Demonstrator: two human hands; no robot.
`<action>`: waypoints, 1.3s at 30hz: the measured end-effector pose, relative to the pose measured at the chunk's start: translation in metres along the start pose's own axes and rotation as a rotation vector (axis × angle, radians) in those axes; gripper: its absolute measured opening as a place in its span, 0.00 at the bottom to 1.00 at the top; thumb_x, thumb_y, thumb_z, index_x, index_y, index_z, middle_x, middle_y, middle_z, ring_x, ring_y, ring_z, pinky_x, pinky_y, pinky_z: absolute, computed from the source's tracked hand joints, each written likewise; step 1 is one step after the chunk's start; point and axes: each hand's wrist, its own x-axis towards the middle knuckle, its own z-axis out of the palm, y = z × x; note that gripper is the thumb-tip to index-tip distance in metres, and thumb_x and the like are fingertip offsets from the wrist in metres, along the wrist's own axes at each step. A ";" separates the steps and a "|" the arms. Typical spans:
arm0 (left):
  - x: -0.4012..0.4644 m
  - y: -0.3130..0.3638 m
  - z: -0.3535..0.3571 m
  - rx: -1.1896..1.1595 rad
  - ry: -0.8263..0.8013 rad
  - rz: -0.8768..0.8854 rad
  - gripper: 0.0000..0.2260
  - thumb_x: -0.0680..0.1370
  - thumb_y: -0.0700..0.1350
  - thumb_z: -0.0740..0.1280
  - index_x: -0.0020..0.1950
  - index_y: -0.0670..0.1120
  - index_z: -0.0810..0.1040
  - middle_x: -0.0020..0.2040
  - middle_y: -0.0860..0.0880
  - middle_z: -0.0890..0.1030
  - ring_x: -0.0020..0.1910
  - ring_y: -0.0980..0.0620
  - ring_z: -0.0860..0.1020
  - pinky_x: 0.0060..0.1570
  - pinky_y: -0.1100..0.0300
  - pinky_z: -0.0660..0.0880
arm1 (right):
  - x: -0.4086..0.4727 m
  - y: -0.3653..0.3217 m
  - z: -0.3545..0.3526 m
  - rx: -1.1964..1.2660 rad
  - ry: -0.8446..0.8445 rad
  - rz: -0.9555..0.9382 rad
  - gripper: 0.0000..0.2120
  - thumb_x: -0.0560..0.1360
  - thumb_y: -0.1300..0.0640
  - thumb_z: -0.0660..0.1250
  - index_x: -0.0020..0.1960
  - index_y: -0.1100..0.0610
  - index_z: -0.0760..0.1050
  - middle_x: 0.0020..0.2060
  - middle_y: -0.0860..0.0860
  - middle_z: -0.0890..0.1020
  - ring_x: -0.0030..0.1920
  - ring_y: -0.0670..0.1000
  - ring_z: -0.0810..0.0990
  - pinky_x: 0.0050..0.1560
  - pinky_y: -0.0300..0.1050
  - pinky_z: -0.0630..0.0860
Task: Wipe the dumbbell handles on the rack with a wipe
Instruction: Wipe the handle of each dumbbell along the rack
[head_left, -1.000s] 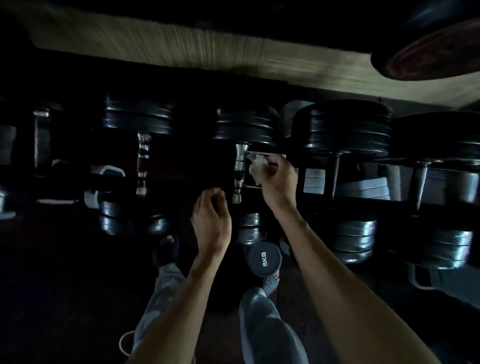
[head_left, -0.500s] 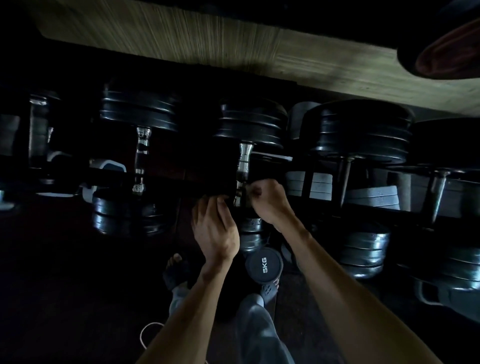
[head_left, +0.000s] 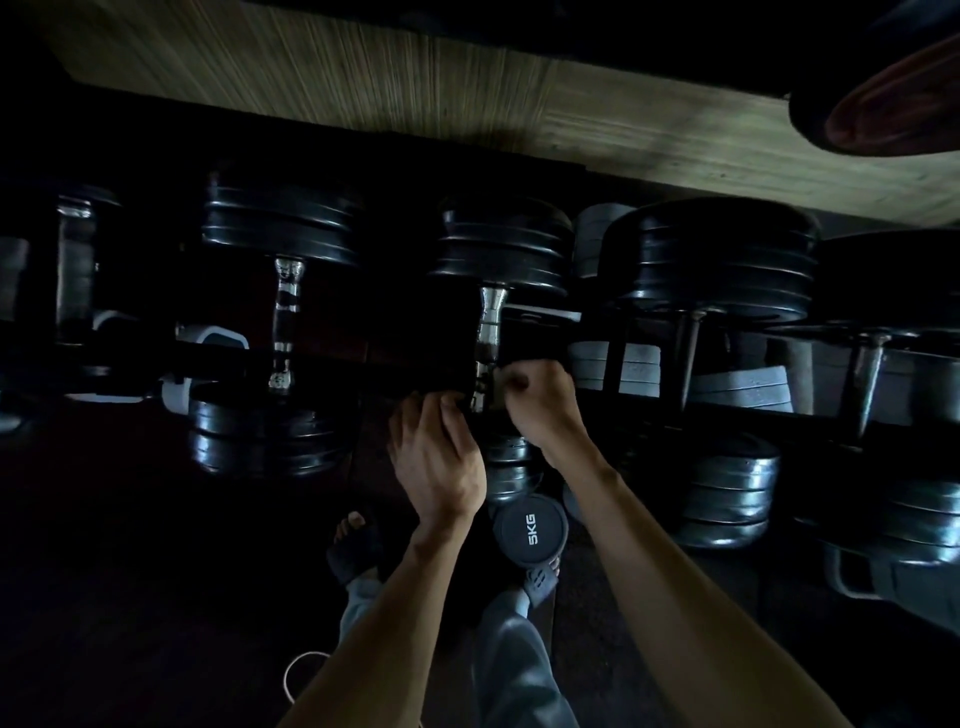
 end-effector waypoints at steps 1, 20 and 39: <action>0.000 0.000 0.000 -0.003 0.002 -0.002 0.21 0.79 0.51 0.50 0.50 0.48 0.82 0.51 0.48 0.81 0.54 0.46 0.76 0.55 0.57 0.67 | 0.005 -0.006 0.000 0.043 0.080 -0.016 0.10 0.81 0.56 0.66 0.48 0.59 0.84 0.38 0.51 0.85 0.34 0.45 0.79 0.27 0.27 0.68; -0.001 0.001 0.000 -0.053 0.003 -0.016 0.22 0.80 0.53 0.48 0.49 0.49 0.81 0.49 0.49 0.81 0.53 0.47 0.76 0.53 0.50 0.72 | 0.032 -0.032 0.003 0.162 0.393 -0.329 0.05 0.76 0.62 0.72 0.42 0.58 0.83 0.39 0.48 0.85 0.40 0.44 0.83 0.40 0.33 0.76; 0.000 0.002 -0.002 -0.072 -0.012 -0.020 0.21 0.79 0.52 0.50 0.49 0.48 0.81 0.49 0.49 0.82 0.54 0.48 0.76 0.53 0.49 0.73 | 0.006 -0.007 0.001 0.000 0.036 -0.355 0.02 0.75 0.62 0.74 0.44 0.59 0.85 0.39 0.45 0.84 0.36 0.34 0.80 0.37 0.25 0.71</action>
